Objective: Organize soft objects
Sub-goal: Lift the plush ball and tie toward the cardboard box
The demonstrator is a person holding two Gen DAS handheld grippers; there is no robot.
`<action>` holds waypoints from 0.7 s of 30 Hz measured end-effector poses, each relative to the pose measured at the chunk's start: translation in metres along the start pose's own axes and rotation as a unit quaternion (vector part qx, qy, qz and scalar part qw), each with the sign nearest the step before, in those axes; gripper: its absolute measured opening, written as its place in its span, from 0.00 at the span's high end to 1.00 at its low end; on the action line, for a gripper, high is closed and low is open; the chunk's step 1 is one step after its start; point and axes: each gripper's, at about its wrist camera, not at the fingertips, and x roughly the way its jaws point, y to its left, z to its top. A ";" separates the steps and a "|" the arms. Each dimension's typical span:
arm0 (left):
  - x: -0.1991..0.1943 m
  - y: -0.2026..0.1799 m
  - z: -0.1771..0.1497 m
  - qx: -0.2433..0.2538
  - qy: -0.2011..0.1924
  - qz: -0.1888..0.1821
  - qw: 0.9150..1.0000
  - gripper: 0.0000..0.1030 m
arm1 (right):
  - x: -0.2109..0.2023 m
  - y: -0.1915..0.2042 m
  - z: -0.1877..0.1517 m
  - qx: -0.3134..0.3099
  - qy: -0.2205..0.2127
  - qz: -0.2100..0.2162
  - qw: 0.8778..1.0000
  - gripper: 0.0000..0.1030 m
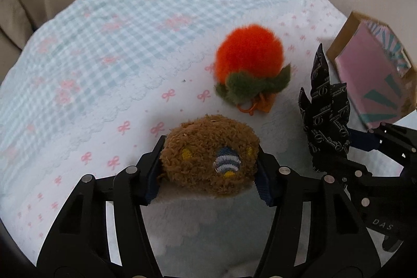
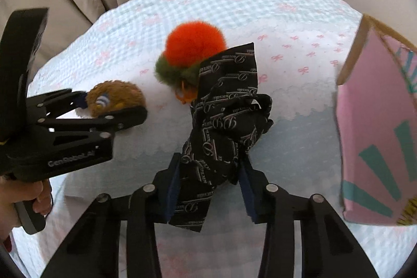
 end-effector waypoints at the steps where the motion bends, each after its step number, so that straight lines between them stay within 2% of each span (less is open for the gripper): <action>1: -0.008 -0.001 0.001 -0.001 -0.002 0.001 1.000 0.46 | -0.005 0.000 0.001 0.003 -0.001 0.002 1.000 0.64; 8: -0.072 -0.006 0.012 -0.016 -0.023 0.003 1.000 0.46 | -0.062 0.001 0.010 0.013 -0.023 0.003 1.000 0.65; 16: -0.159 -0.026 0.026 -0.031 -0.053 0.006 0.998 0.46 | -0.157 0.014 0.019 0.010 -0.054 0.000 0.998 0.65; 21: -0.201 -0.043 0.031 -0.041 -0.062 0.002 0.997 0.46 | -0.202 0.014 0.025 0.014 -0.065 -0.003 0.998 0.65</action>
